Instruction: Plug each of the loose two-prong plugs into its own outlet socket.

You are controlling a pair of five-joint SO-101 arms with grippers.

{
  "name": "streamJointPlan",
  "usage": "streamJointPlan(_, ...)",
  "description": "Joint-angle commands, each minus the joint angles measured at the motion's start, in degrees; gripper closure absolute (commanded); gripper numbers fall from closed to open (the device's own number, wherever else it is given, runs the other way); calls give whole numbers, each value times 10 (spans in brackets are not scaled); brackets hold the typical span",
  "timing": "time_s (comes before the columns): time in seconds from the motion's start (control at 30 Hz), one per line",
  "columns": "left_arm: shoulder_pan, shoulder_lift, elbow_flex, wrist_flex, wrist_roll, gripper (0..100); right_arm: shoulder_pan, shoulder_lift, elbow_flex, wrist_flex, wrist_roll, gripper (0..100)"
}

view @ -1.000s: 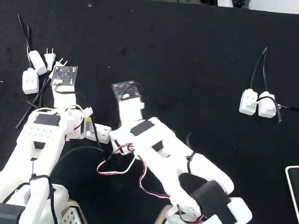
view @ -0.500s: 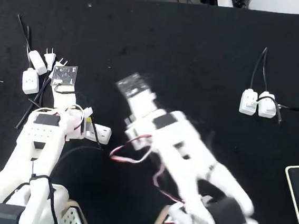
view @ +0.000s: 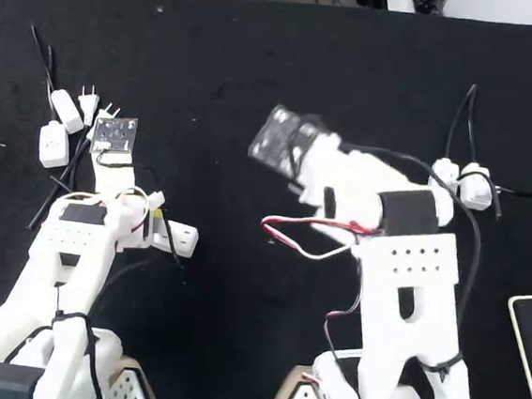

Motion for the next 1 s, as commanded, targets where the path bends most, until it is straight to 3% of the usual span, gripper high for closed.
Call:
streamJointPlan(0.0, -7, -11, -1, -4, -4, 805, -5, 12, 78, -18, 72, 988)
streamJointPlan(0.3, -7, -11, -1, -4, -4, 805, -81, 10, 447, -396, -110, 987)
streamJointPlan(0.4, -7, -11, -1, -5, -4, 805, -79, 15, 458, -389, -155, 947)
streamJointPlan(0.57, -7, -11, -1, -6, -4, 805, -81, 11, 400, -288, -180, 775)
streamJointPlan(0.77, -7, -11, -1, -6, -4, 805, -78, 15, 304, -247, -265, 766)
streamJointPlan(0.97, -7, -11, -1, -4, -4, 805, -76, 51, 338, -321, -244, 766)
